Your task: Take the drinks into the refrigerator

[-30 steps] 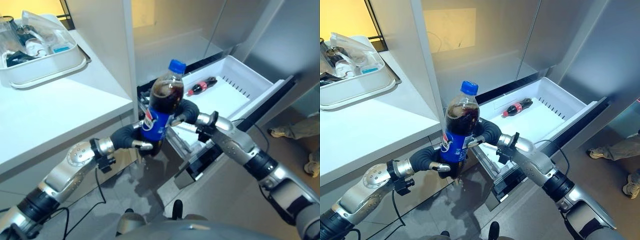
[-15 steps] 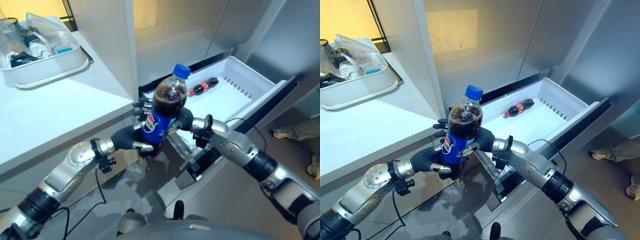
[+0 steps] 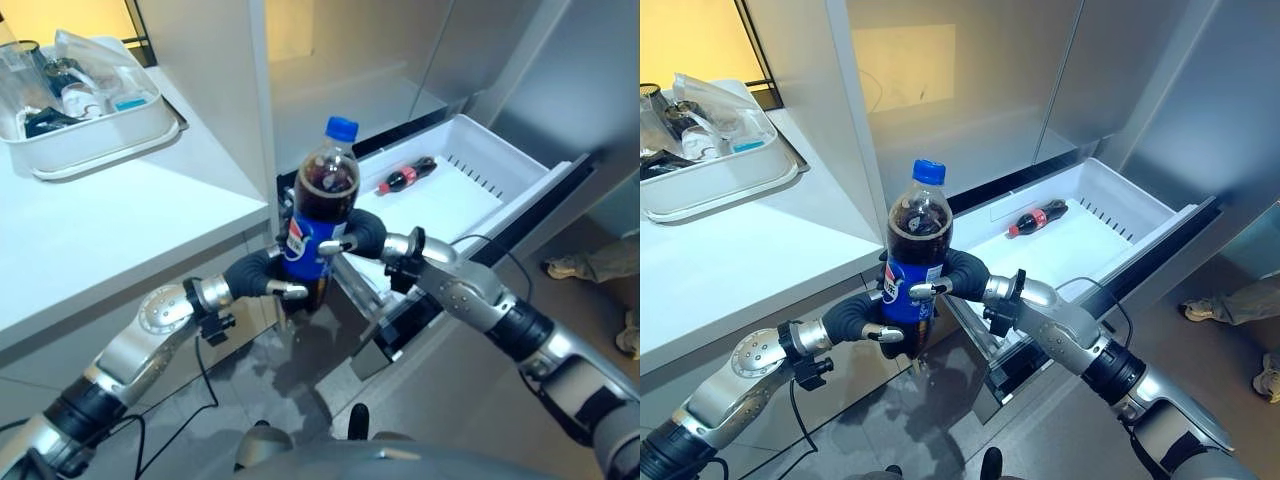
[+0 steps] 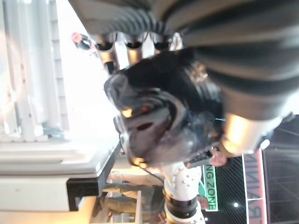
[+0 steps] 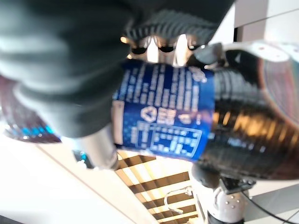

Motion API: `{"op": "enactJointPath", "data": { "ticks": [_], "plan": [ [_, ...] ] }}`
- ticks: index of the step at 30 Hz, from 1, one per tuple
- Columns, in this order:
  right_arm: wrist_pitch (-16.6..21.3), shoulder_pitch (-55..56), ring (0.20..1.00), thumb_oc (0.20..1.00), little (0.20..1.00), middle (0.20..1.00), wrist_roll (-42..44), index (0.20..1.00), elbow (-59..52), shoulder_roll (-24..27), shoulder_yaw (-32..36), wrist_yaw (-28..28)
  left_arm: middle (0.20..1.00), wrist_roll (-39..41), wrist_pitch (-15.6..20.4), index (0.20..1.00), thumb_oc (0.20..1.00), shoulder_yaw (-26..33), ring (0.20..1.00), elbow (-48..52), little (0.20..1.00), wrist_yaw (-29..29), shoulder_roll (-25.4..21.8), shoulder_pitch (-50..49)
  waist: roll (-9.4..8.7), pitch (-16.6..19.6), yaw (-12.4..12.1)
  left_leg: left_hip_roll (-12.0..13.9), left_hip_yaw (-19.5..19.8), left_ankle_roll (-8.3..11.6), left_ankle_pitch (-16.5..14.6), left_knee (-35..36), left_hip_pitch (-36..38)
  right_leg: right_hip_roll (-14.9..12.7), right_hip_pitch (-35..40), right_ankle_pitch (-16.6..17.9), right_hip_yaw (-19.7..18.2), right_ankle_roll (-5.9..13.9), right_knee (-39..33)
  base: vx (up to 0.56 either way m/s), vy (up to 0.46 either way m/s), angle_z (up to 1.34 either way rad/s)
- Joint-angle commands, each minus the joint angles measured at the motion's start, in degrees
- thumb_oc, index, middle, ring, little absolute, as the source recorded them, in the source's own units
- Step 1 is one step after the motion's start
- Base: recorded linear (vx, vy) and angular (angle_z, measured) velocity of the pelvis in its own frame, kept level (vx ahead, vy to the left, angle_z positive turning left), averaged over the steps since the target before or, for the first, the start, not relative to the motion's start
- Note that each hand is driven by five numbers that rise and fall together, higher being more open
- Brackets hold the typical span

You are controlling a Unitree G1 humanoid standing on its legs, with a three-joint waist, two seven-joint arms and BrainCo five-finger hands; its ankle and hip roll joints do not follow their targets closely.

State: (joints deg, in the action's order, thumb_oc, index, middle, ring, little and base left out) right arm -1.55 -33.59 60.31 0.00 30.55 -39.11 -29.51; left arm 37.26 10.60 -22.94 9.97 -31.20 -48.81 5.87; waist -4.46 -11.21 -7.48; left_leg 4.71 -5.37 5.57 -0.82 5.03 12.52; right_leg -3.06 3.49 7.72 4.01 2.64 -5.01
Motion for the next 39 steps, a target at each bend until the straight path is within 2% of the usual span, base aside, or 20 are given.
{"op": "enactJointPath", "data": {
  "ticks": [1,4,5,6,7,8,14,24,39],
  "plan": [
    [2.8,-5.5,0.2,0.2,0.2,0.2,7.2,0.2,-6.61,-8.41,-1.32,-2.26,0.2,-2.18,4.34,0.2,0.2,0.92,0.2,1.41,0.2,0.75,2.95,4.12,-0.19,0.39,-1.39,-2.96,1.15,-4.75,-3.69,-0.03,-0.67,-3.73,-1.67,-5.54,1.53,4.1,9.14,0.0,0.003,-0.08],
    [2.75,-5.01,0.2,0.2,0.2,0.2,7.55,0.2,-6.7,-8.52,-1.14,-2.19,0.213,-2.21,4.24,0.213,0.213,0.96,0.213,1.31,0.213,0.86,3.31,3.9,-0.17,0.44,-1.26,-3.0,1.08,-4.77,-3.73,-0.03,-0.61,-3.7,-1.71,-5.48,1.39,4.12,9.12,0.0,0.003,-0.04],
    [2.96,-4.5,0.2,0.2,0.2,0.2,7.87,0.2,-6.78,-8.58,-0.72,-1.98,0.454,-2.29,4.23,0.454,0.454,0.82,0.454,1.06,0.454,0.92,3.41,4.0,-0.15,0.45,-1.16,-2.99,1.03,-4.75,-3.77,-0.03,-0.6,-3.72,-1.71,-5.44,1.43,4.15,9.08,0.0,0.0,0.0],
    [2.96,-4.48,0.2,0.2,0.2,0.2,7.87,0.2,-6.8,-8.57,-0.71,-1.97,0.454,-2.29,4.24,0.454,0.454,0.79,0.454,1.04,0.454,0.92,3.41,4.02,-0.15,0.46,-1.17,-2.99,1.03,-4.75,-3.76,-0.03,-0.6,-3.72,-1.71,-5.43,1.43,4.15,9.07,0.0,0.0,0.0],
    [3.03,-4.28,0.2,0.2,0.2,0.2,7.95,0.2,-6.75,-8.49,-0.57,-1.88,0.649,-2.33,4.2,0.649,0.649,0.8,0.649,1.01,0.649,0.9,3.41,3.94,-0.14,0.48,-1.14,-2.99,1.04,-4.76,-3.78,-0.03,-0.59,-3.72,-1.7,-5.43,1.4,4.13,9.06,0.0,0.0,0.0],
    [3.17,-3.97,0.2,0.2,0.2,0.2,7.99,0.2,-6.69,-8.49,-0.26,-1.65,1.0,-2.35,4.1,1.0,1.0,0.87,1.0,1.06,1.0,1.01,3.48,3.76,-0.12,0.5,-1.13,-2.98,1.02,-4.76,-3.81,-0.03,-0.54,-3.69,-1.63,-5.43,1.4,4.11,8.99,0.0,0.0,0.0],
    [3.98,-2.98,0.2,0.2,0.2,0.2,8.53,0.2,-6.55,-8.81,1.17,-0.91,1.0,-0.95,3.15,1.0,1.0,0.53,1.0,0.61,1.0,0.39,3.91,3.33,-0.04,0.56,-0.92,-2.98,0.82,-4.78,-3.85,-0.03,-0.46,-3.67,-1.55,-5.31,1.29,4.12,8.81,0.0,0.0,0.0],
    [7.36,-4.27,0.2,0.2,0.2,0.2,8.75,0.2,-5.98,-4.53,5.84,1.32,1.0,7.63,-2.01,1.0,1.0,-1.81,1.0,-0.24,1.0,-3.48,1.58,0.86,0.09,0.82,-0.37,-3.01,0.48,-4.76,-3.95,-0.03,-0.22,-3.57,-1.71,-5.09,0.8,4.25,8.69,0.0,0.001,-0.02],
    [11.55,-2.76,0.2,0.2,0.2,0.2,9.74,0.2,-4.46,2.45,14.33,3.22,1.0,12.27,-4.63,1.0,1.0,-0.77,1.0,0.14,1.0,-5.42,-3.2,-3.0,0.01,0.99,-0.05,-2.89,0.83,-4.57,-3.86,-0.03,-0.29,-3.54,-1.38,-4.98,1.17,4.43,8.36,0.0,0.0,-0.02]
  ]
}}
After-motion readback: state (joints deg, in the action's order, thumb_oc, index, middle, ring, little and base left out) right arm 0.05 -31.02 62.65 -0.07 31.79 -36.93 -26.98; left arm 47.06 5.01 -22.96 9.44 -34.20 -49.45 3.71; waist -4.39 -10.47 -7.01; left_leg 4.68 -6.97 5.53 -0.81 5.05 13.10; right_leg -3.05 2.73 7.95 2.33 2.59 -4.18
